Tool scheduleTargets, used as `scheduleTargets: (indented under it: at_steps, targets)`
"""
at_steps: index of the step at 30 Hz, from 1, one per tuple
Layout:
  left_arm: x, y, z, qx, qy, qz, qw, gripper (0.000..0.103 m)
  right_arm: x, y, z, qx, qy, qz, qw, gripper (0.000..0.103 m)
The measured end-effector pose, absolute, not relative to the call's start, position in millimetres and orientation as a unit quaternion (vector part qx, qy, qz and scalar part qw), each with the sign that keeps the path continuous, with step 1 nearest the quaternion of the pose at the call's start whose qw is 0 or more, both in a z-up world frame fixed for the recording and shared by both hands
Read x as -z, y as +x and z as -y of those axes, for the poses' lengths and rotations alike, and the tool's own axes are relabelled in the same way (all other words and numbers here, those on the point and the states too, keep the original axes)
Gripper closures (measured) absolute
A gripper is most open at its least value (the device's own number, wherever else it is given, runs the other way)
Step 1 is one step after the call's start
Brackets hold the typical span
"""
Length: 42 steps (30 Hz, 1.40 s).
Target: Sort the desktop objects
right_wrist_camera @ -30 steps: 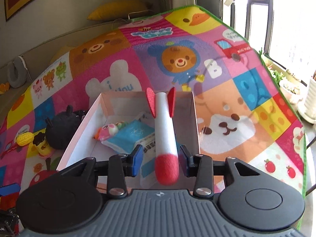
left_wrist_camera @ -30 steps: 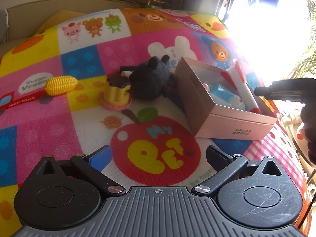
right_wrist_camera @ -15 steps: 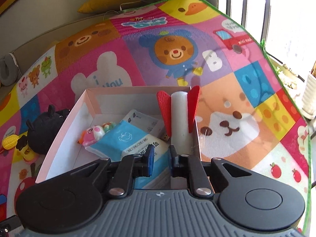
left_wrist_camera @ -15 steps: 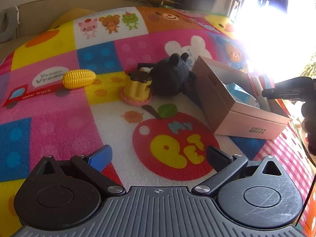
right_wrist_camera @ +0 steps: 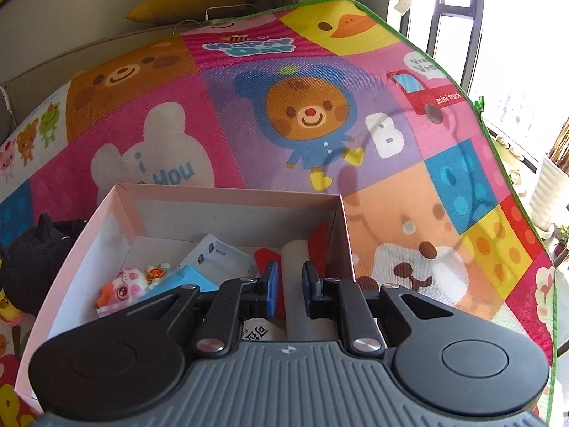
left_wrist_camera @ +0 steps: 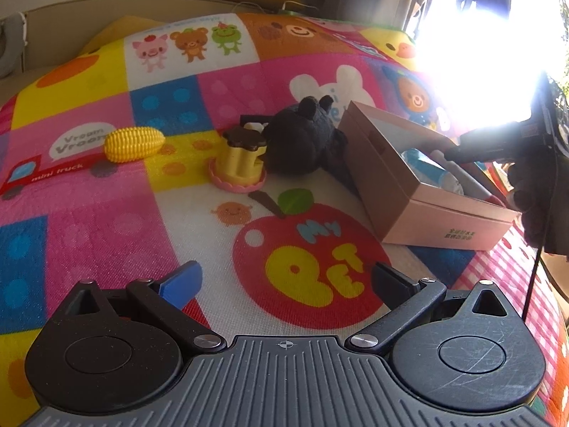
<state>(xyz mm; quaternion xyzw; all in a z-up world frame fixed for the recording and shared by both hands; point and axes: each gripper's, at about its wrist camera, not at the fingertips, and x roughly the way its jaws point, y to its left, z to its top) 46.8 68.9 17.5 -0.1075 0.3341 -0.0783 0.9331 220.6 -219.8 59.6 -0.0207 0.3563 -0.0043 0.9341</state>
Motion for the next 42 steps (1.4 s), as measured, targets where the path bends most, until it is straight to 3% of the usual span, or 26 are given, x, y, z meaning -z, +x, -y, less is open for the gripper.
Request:
scheduleTargets:
  at_steps: [4,5,8,9,20,23,25,27,35,37,39,42]
  targets:
    - [-17,54,-79,0.069,-0.121,-0.326,0.935,0.0,-96,196,199,-0.036,-0.016,-0.328,0.944,0.083]
    - [-18,55,-81,0.066,-0.124,-0.324,0.936,0.0,-104,191,189,-0.062,-0.009,-0.328,0.943,0.073]
    - [-23,57,-86,0.054,-0.113,-0.311,0.942,0.0,-116,188,152,-0.135,0.01,-0.338,0.931,0.023]
    - [-25,56,-88,0.049,-0.108,-0.305,0.945,0.0,-116,189,138,-0.157,0.016,-0.343,0.926,0.02]
    - [-28,40,-129,-0.003,-0.119,-0.285,0.951,0.0,-57,234,12,-0.18,-0.089,-0.405,0.892,0.008]
    - [-29,39,-133,-0.008,-0.126,-0.285,0.95,0.0,-63,218,11,-0.189,-0.121,-0.387,0.895,0.037]
    - [-29,38,-130,-0.005,-0.122,-0.28,0.952,0.0,-77,202,24,-0.2,-0.104,-0.378,0.898,0.045]
    - [-30,36,-123,0.0,-0.111,-0.274,0.955,0.0,-92,183,41,-0.227,-0.08,-0.374,0.896,0.093]
    - [-39,42,-88,0.023,-0.084,-0.265,0.96,0.0,-118,89,105,-0.244,-0.072,-0.331,0.908,0.09]
    - [-43,53,-75,0.038,-0.071,-0.263,0.962,0.0,-113,69,122,-0.229,-0.071,-0.315,0.918,0.076]
    - [-46,65,-62,0.066,-0.065,-0.261,0.961,0.0,-103,52,147,-0.206,-0.043,-0.3,0.93,0.043]
    - [-47,92,-45,0.093,-0.057,-0.274,0.956,0.0,-83,38,178,-0.159,0.001,-0.301,0.94,0.038]
